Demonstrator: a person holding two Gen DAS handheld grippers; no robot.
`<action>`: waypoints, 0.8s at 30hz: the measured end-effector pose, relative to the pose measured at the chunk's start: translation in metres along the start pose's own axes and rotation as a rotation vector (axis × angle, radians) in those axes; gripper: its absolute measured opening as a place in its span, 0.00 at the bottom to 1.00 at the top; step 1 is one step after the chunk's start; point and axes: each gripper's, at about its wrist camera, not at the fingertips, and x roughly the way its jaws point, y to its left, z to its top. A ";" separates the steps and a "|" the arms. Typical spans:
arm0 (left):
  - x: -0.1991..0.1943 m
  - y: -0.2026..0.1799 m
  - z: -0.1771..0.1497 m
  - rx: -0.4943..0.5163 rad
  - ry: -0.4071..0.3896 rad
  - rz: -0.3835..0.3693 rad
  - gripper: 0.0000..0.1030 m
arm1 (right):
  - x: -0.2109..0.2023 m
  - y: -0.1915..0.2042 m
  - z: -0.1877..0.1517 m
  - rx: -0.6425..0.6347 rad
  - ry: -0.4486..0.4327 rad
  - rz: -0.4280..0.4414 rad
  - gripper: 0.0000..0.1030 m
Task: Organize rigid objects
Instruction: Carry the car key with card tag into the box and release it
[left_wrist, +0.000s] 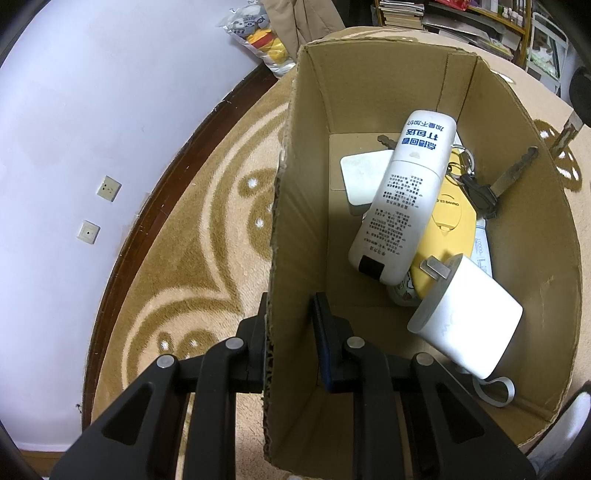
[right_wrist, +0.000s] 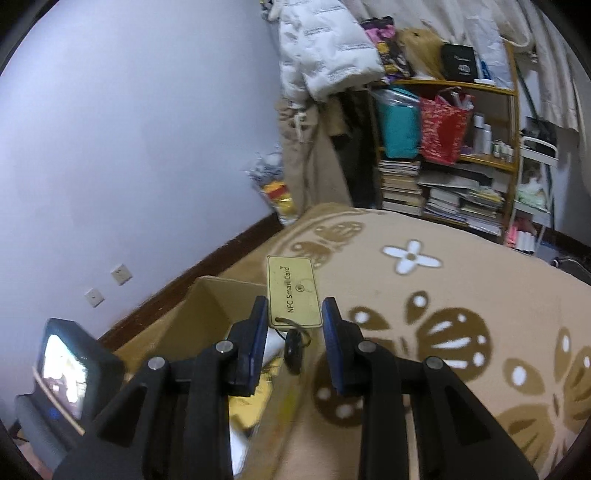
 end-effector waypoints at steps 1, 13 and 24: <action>0.000 0.000 0.000 0.000 0.000 0.000 0.20 | 0.000 0.004 -0.001 -0.004 0.002 0.014 0.30; -0.001 0.001 0.001 -0.005 0.001 -0.005 0.20 | -0.005 0.044 -0.008 -0.079 0.007 0.081 0.30; -0.001 0.003 0.001 -0.005 0.001 -0.006 0.20 | 0.014 0.044 -0.021 -0.068 0.082 0.091 0.30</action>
